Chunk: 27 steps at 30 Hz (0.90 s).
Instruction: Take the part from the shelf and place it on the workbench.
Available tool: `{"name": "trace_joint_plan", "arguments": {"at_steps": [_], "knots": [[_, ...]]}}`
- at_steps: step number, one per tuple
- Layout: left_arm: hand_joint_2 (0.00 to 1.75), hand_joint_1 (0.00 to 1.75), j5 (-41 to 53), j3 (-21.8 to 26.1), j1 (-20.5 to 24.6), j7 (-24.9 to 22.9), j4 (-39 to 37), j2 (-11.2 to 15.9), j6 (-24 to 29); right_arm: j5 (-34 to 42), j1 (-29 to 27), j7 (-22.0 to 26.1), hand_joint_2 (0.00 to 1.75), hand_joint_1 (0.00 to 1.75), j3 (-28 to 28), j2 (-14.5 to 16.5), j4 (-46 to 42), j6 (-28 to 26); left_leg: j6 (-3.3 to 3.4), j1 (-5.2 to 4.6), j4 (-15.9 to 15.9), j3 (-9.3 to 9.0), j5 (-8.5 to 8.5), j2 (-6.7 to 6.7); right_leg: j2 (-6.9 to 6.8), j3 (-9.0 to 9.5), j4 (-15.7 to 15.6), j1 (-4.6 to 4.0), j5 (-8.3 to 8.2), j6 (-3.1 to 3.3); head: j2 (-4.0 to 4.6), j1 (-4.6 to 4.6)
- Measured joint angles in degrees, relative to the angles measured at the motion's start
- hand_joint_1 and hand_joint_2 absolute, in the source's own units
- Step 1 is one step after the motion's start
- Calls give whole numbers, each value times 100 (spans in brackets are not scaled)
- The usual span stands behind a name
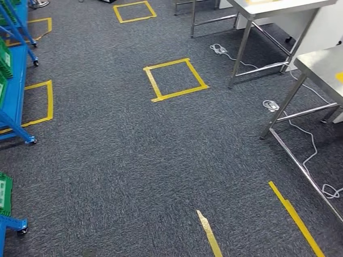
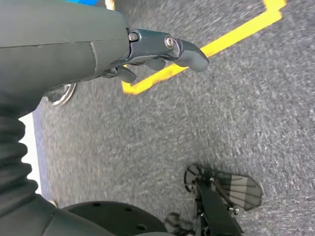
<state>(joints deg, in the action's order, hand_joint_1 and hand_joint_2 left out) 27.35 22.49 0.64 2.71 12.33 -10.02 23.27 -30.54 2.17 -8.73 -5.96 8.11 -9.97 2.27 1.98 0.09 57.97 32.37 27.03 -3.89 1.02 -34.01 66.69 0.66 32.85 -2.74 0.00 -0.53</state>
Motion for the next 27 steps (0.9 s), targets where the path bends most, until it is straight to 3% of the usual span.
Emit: {"name": "trace_joint_plan", "arguments": {"at_steps": [2,4,6,8,10,12,13,15,17,19,21,23,25,27], "knots": [[175,0,56,-1,10,-2,0,-10,-51,38,-23,3,0,0,4,0,5,10,-52,-3,57,38,17,-161,328,268,-652,50,-251,5,0,2],[175,0,88,-2,10,-5,-1,-19,-68,67,-36,7,0,0,11,-1,10,22,-132,7,93,110,1,-302,500,372,-845,61,-219,46,0,-1],[175,0,105,-2,-9,-7,-4,-22,-72,80,-33,8,0,0,15,0,11,37,-202,24,107,157,-16,-365,366,402,-874,61,-226,117,0,-3],[175,0,129,-2,-15,-13,-7,-25,-49,90,-44,1,0,0,19,3,11,50,-257,8,363,278,146,-106,188,432,-908,71,-245,197,0,-46],[175,0,149,-2,1,-20,-7,-36,13,80,-63,-68,0,0,27,34,12,30,-306,7,1053,596,502,236,-15,447,-920,53,-236,256,0,-91],[175,0,188,-2,3,-39,-7,-51,74,32,-58,-221,0,0,32,107,13,-55,-335,29,1668,873,709,335,-198,457,-918,34,-216,276,0,-95],[175,0,215,-3,-5,-57,-9,-60,91,6,-51,-292,0,0,32,142,13,-106,-339,36,1712,882,661,351,-274,467,-918,29,-204,278,0,-97],[175,0,273,-5,-16,-93,-12,-78,108,-10,-43,-351,0,0,33,183,13,-168,-314,35,1139,576,293,434,-409,512,-918,21,-172,264,0,-97],[175,0,321,-9,-1,-116,-13,-109,155,11,-41,-362,0,0,40,199,13,-188,-245,-13,410,206,48,680,-511,543,-916,-14,-128,218,0,-98],[175,0,367,-12,22,-138,-14,-149,229,47,-26,-358,0,0,48,206,13,-193,-173,-61,158,107,55,815,-605,560,-922,-57,-98,164,0,-87],[175,0,408,-15,25,-166,-17,-193,289,70,6,-362,0,0,54,217,13,-194,-108,-45,113,113,38,715,-668,594,-941,-70,-74,116,0,-80],[175,0,436,-16,30,-185,-20,-235,333,78,28,-369,0,0,58,238,13,-195,-35,-4,60,93,6,597,-456,519,-753,-65,82,72,0,-56],[175,0,469,-17,51,-186,-20,-274,358,66,58,-369,0,0,60,255,11,-193,17,17,40,93,-10,477,-159,201,-87,-62,426,48,0,-29],[175,0,494,-18,63,-186,-21,-307,367,54,98,-375,0,0,60,260,11,-192,35,15,43,95,-10,335,-74,-154,618,-67,655,35,0,-30]]}}
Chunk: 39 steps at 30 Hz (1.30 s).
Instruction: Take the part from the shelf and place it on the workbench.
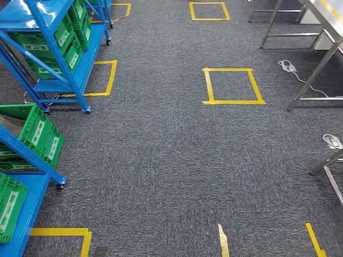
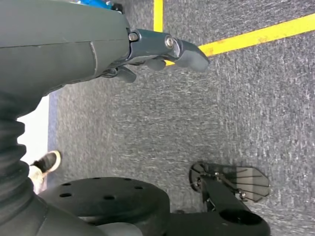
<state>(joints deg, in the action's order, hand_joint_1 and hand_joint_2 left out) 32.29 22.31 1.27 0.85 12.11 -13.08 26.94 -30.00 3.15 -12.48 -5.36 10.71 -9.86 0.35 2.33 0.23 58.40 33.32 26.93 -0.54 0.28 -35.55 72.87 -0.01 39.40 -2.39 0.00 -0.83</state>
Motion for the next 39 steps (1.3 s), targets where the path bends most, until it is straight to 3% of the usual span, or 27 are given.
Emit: {"name": "trace_joint_plan", "arguments": {"at_steps": [1,2,3,5,7,9,11,13,15,16,17,18,20,22,24,25,27,29,30,31,32,34,35,37,38,39], "knots": [[175,0,7,0,-2,0,-1,-8,3,-2,15,-4,0,0,0,0,-1,1,2,0,2,-7,1,-80,8,-69,104,1,-43,-3,0,-1],[175,0,7,0,-3,0,-1,-14,4,-3,24,-10,0,0,-1,0,-2,2,-2,3,6,-17,3,-168,18,-27,-37,9,-213,-8,0,-1],[175,0,7,-1,-3,0,-1,-19,5,-4,25,-16,0,0,-1,0,-3,4,-12,10,13,-28,7,-260,52,102,-370,26,-457,-15,0,0],[175,0,7,-2,4,-3,-1,-28,4,-3,12,-20,0,0,-2,13,-4,12,-64,12,53,-17,22,-429,305,409,-1111,78,-795,-37,0,8],[175,0,10,-1,12,-10,-1,-30,3,-2,8,-12,0,0,-2,38,-3,19,-129,5,97,42,18,-548,515,545,-1421,104,-822,-9,0,16],[175,0,28,-2,9,-26,-2,-29,15,-2,13,-11,0,0,-1,58,-4,21,-187,12,114,91,-1,-634,446,576,-1448,101,-807,69,0,19],[175,0,52,-3,4,-52,-4,-32,43,7,7,-19,0,0,6,70,-6,20,-245,1,270,159,94,-453,306,614,-1460,107,-809,140,0,-5],[175,0,64,-4,13,-72,-5,-37,63,21,-13,-26,0,0,26,74,-7,16,-290,-11,843,408,399,-124,140,644,-1467,96,-790,200,0,-38],[175,0,67,-6,25,-77,-5,-40,67,26,-33,-31,0,0,51,72,-7,14,-311,4,1559,734,682,7,-41,668,-1466,67,-756,238,0,-43],[175,0,69,-6,30,-76,-5,-42,67,24,-37,-36,0,0,63,70,-7,14,-308,10,1724,804,693,28,-122,685,-1465,55,-737,247,0,-43],[175,0,71,-6,31,-77,-5,-40,68,20,-40,-41,0,0,73,70,-7,13,-296,12,1674,771,593,42,-192,709,-1465,43,-714,249,0,-44],[175,0,72,-6,28,-80,-5,-38,70,11,-40,-45,0,0,80,70,-7,13,-270,8,1409,636,403,71,-254,745,-1465,32,-688,247,0,-44],[175,0,69,-5,13,-86,-5,-32,85,-27,-54,-49,0,0,85,70,-5,15,-186,-44,716,290,87,286,-363,798,-1470,-3,-626,231,0,-41],[175,0,44,-4,8,-53,-5,-24,81,-106,-68,-48,0,0,83,67,-2,22,-113,-98,315,114,63,469,-469,819,-1479,-53,-581,203,0,-31],[175,0,4,-2,-8,8,-5,4,25,-203,-57,-37,0,0,66,60,-2,42,-80,-95,214,105,111,406,-589,855,-1513,-89,-569,174,0,-26],[175,0,-19,0,-28,32,-5,24,-10,-246,-40,-30,0,0,44,59,-5,68,-68,-77,179,95,97,346,-580,863,-1517,-93,-547,154,0,-22],[175,0,-40,5,-47,61,-5,59,-53,-305,-11,4,0,0,-17,69,-12,117,-23,-35,91,48,66,226,-367,743,-1261,-86,-372,110,0,-12],[175,0,-42,7,-37,78,-5,81,-70,-366,23,46,0,0,-79,79,-15,137,9,-23,67,25,58,90,-101,379,-558,-73,-63,86,0,3],[175,0,-38,7,-33,75,-6,89,-81,-396,43,66,0,0,-110,78,-15,138,16,-23,68,20,61,11,-52,179,-193,-73,43,77,0,8],[175,0,-30,7,-34,63,-7,97,-96,-419,64,85,0,0,-138,76,-17,137,15,-21,68,9,65,-73,-30,42,28,-72,49,70,0,7],[175,0,-15,7,-39,46,-7,105,-116,-426,81,102,0,0,-161,75,-19,137,10,-15,71,-7,72,-160,-18,-3,48,-67,-58,62,0,7],[175,0,24,7,-51,17,-7,118,-155,-390,78,135,0,0,-175,74,-22,133,-24,5,89,-41,97,-339,62,177,-505,-25,-522,31,0,7],[175,0,40,8,-55,15,-7,129,-161,-357,70,147,0,0,-174,77,-21,132,-55,5,112,-39,111,-419,224,292,-826,8,-696,3,0,19],[175,0,60,8,-56,33,-7,154,-146,-300,60,158,0,0,-169,84,-20,127,-124,1,176,34,115,-562,524,468,-1266,68,-786,9,0,36],[175,0,64,9,-60,44,-7,169,-132,-286,61,161,0,0,-167,89,-20,126,-160,0,192,76,99,-628,599,496,-1310,73,-742,37,0,43],[175,0,70,9,-68,52,-7,181,-119,-284,64,162,0,0,-165,93,-21,125,-188,5,198,110,83,-697,554,527,-1348,80,-727,80,0,42]]}}
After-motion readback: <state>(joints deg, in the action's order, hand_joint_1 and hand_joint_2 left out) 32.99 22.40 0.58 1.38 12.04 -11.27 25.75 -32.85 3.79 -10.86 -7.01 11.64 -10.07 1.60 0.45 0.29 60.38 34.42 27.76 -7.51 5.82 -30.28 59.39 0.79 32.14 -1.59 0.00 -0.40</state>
